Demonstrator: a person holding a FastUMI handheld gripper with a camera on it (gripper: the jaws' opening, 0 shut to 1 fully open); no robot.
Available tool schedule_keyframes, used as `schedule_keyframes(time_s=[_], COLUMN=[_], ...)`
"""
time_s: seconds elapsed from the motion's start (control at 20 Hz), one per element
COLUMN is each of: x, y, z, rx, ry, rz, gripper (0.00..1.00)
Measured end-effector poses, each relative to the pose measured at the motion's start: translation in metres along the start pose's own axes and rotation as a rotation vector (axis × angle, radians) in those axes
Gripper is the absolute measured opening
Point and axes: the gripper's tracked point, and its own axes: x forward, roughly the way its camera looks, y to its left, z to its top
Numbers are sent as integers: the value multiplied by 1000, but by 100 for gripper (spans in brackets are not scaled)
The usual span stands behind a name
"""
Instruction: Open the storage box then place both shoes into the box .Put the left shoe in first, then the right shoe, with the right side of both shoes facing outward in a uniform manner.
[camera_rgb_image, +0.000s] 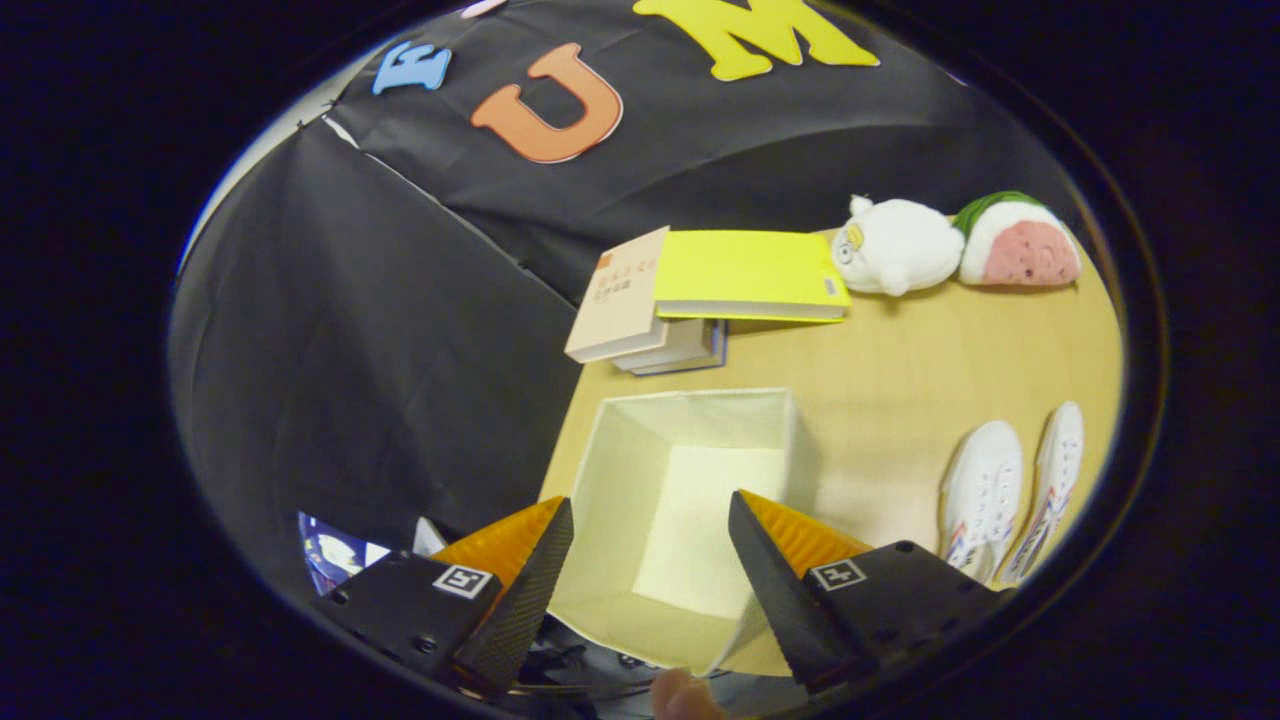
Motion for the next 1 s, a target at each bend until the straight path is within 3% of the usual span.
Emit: schedule_keyframes(time_s=[0.4, 1.0], x=[-27, -22], y=[-142, -248], z=[-27, -94], rx=[73, 92], ry=[3, 207], rz=[-197, -408], gripper=[100, 99])
